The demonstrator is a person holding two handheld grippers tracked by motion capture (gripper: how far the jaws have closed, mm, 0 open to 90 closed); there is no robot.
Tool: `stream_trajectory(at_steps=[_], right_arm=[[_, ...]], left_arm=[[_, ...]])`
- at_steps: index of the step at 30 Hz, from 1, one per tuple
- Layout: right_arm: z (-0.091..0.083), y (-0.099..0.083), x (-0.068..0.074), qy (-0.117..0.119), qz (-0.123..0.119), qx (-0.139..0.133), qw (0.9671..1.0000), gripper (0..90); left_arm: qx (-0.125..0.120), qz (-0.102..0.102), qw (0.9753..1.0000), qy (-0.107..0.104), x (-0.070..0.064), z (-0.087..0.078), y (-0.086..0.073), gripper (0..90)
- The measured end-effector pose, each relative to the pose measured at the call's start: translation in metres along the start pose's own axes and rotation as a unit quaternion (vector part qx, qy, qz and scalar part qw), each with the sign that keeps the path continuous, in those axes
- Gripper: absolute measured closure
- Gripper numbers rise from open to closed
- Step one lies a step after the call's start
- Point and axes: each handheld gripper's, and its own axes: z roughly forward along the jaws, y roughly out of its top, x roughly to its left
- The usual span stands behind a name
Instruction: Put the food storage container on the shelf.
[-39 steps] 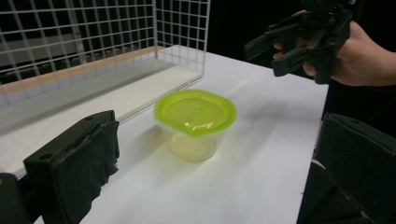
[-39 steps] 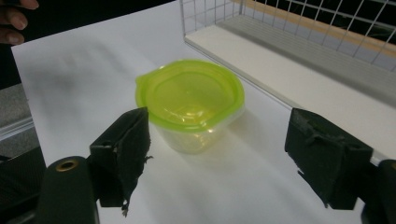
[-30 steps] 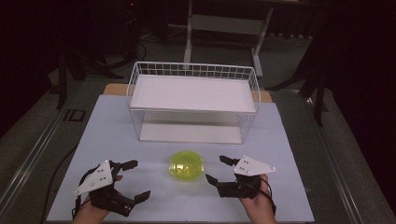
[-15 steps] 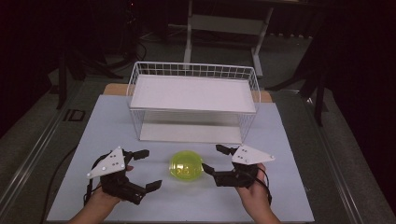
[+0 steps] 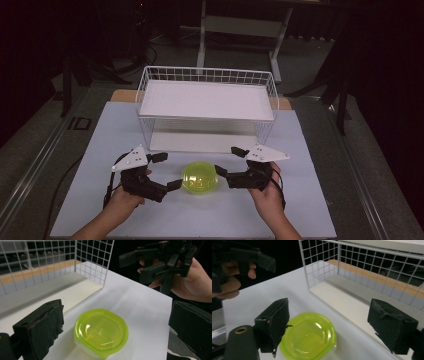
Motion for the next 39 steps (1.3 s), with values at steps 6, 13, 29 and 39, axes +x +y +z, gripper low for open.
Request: stream_trajectory(at_steps=[6,13,29,39], right_arm=[[0.004,-0.005,-0.006,0.000,0.019,0.009,0.9998,16.7],[0.013,-0.013,-0.012,0.009,0.056,0.021,0.9981,14.0],[0.037,-0.040,-0.013,0.003,0.108,0.068,0.9918,31.8],[0.049,-0.056,-0.009,-0.015,0.113,0.101,0.9884,43.9]], left_arm=[[0.011,-0.018,0.9998,-0.003,0.003,0.012,-0.006,0.5],[0.054,-0.046,0.9974,0.014,0.010,0.030,-0.014,0.6],[0.103,-0.130,0.9844,0.060,0.023,0.049,-0.038,15.2],[0.128,-0.153,0.9777,0.065,0.025,0.055,-0.049,33.5]])
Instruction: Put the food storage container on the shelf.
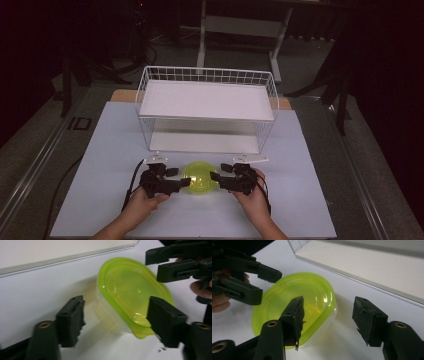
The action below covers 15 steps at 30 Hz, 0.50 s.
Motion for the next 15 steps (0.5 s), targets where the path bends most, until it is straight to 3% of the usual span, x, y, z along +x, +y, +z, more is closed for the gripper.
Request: stream_trajectory(at_steps=[7,11,12,15], right_arm=[[0.0024,-0.0023,-0.0013,0.008,0.010,0.010,0.9999,45.9],[0.0028,-0.0058,-0.0036,0.024,0.025,0.020,0.9992,55.5],[0.0014,-0.0065,-0.0037,0.033,0.030,0.020,0.9988,61.6],[-0.0031,-0.0067,0.0012,0.032,0.034,0.025,0.9986,68.2]], left_arm=[[0.009,-0.013,0.9998,-0.010,0.0001,0.0018,-0.0023,49.4],[0.013,-0.013,0.9996,-0.022,-0.0023,-0.0001,-0.0023,57.6],[0.014,-0.012,0.9995,-0.026,-0.0026,-0.0004,-0.0023,60.2],[0.018,0.005,0.9990,-0.041,-0.0063,-0.0019,-0.0029,63.8]])
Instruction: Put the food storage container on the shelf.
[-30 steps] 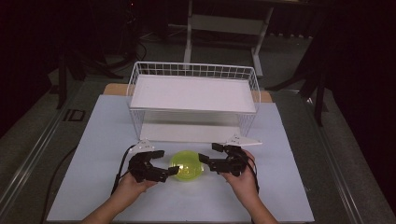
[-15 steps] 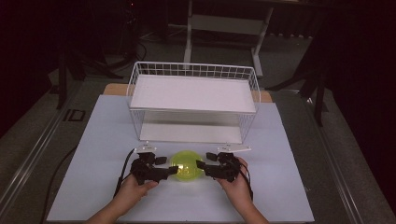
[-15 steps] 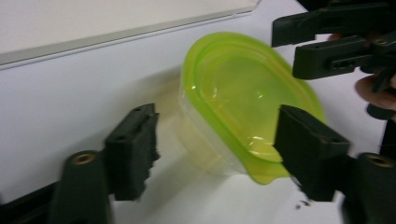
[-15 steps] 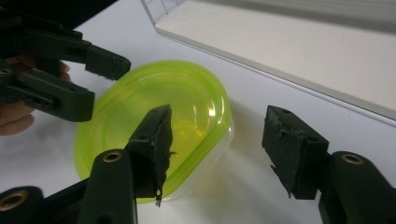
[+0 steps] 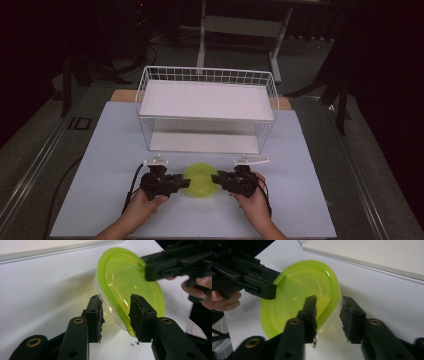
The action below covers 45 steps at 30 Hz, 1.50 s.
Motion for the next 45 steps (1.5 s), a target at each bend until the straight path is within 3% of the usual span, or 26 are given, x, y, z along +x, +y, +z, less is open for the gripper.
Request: stream_trajectory(at_steps=[3,6,9,11,14,21,26,32,39,44,45], right_arm=[[-0.004,-0.002,0.004,-0.006,0.002,0.002,1.0000,71.6],[-0.009,-0.006,0.007,-0.006,0.007,-0.007,0.9999,74.5],[-0.014,-0.007,0.009,-0.009,0.018,-0.015,0.9997,79.2],[-0.013,-0.008,0.012,-0.014,0.007,-0.007,0.9998,79.2],[-0.013,-0.009,0.015,-0.020,0.009,-0.009,0.9997,79.3],[-0.023,0.006,0.020,-0.032,-0.014,-0.036,0.9987,79.4],[-0.028,0.018,0.020,-0.039,-0.021,-0.058,0.9973,79.3],[-0.028,0.027,0.015,-0.044,-0.022,-0.064,0.9968,79.3],[-0.017,0.038,-0.001,-0.060,-0.005,-0.067,0.9959,79.3],[-0.011,0.046,-0.014,-0.054,0.002,-0.060,0.9968,79.1],[-0.007,0.051,-0.020,-0.065,0.004,-0.058,0.9962,78.8]], left_arm=[[-0.001,0.027,0.9996,-0.003,-0.006,-0.003,-0.001,66.2],[-0.003,0.019,0.9998,-0.009,-0.009,-0.006,-0.004,71.3],[-0.009,0.031,0.9995,0.004,-0.013,-0.010,-0.006,80.6],[-0.013,0.028,0.9995,-0.003,-0.011,-0.012,-0.006,82.8],[-0.012,0.029,0.9995,-0.002,-0.011,-0.012,-0.003,83.1],[-0.026,0.034,0.9991,0.008,-0.016,-0.018,0.012,83.1],[-0.047,0.024,0.9986,-0.002,-0.011,-0.020,0.023,83.3],[-0.051,0.024,0.9984,0.004,-0.007,-0.015,0.031,83.2],[-0.070,0.013,0.9972,0.022,0.006,-0.001,0.045,83.1],[-0.074,0.014,0.9968,0.028,0.012,0.006,0.051,83.0],[-0.075,0.007,0.9967,0.030,0.016,0.011,0.056,82.9]])
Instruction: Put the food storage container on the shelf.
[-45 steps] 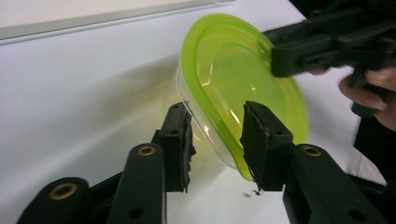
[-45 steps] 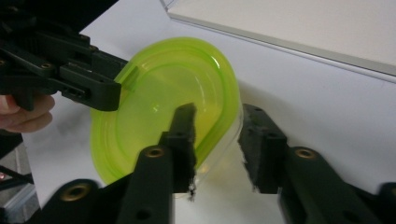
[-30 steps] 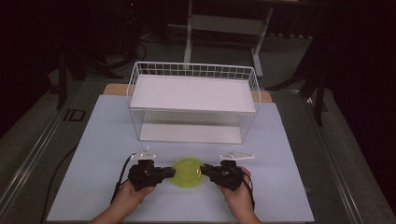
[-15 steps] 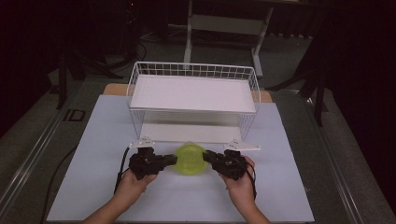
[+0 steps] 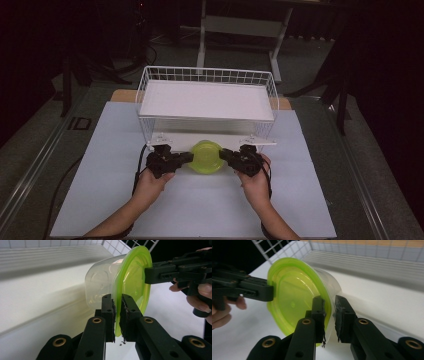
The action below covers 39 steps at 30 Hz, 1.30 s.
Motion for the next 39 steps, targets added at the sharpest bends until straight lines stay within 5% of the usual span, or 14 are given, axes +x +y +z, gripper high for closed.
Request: stream_trajectory(at_steps=[24,39], right_arm=[[0.034,0.006,-0.018,-0.040,0.019,0.010,0.9990,78.6],[0.042,0.009,-0.023,-0.050,0.031,-0.029,0.9979,76.9]], left_arm=[[0.000,-0.023,0.9994,0.025,0.027,0.027,0.005,82.2],[-0.019,-0.031,0.9984,0.043,0.035,0.037,0.012,77.7]])
